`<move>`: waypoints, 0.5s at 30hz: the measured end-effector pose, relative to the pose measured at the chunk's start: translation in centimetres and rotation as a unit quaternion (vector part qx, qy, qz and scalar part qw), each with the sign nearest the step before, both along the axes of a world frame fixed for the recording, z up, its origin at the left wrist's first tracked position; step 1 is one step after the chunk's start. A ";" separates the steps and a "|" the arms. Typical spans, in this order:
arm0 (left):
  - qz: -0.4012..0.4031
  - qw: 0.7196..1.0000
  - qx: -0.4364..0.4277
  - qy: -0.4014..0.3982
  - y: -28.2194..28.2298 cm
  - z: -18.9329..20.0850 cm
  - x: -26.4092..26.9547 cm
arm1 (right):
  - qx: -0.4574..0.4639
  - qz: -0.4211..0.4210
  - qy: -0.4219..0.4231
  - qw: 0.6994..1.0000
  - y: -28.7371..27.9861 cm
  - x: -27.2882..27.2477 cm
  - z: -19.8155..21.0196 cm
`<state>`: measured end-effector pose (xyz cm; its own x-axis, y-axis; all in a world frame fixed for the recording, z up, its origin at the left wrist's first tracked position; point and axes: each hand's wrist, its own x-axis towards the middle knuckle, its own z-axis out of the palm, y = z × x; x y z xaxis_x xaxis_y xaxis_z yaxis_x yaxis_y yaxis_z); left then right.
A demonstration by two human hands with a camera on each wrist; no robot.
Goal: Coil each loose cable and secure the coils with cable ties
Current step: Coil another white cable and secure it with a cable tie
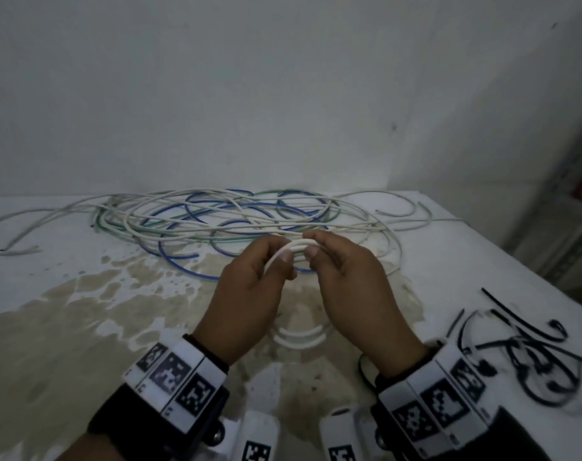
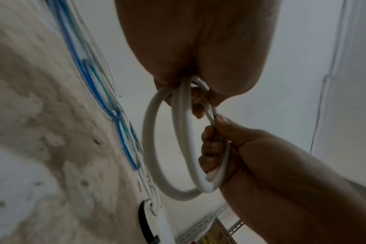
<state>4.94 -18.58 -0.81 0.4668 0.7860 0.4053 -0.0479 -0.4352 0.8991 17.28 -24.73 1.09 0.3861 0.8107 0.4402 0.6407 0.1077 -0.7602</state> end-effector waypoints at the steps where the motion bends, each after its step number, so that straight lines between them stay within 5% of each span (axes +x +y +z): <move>1: 0.006 0.999 0.043 0.024 0.0 -0.3 -0.1 | -0.008 0.004 0.007 1.000 0.0 0.0 -0.1; 5: 0.040 0.998 0.035 0.026 0.4 -1.1 -0.2 | -0.067 0.040 0.027 0.997 -0.4 0.6 0.6; 8: 0.057 0.998 -0.004 0.013 0.9 -1.6 -0.6 | -0.065 -0.009 0.060 0.996 -1.4 2.9 2.7; 11: 0.060 0.996 -0.067 -0.008 1.8 -2.0 -1.0 | -0.142 -0.049 -0.026 0.988 -3.0 5.8 4.6; 15: 0.041 0.983 -0.174 -0.053 2.2 -1.8 -1.5 | -0.346 -0.008 -0.170 0.923 -4.2 6.9 4.2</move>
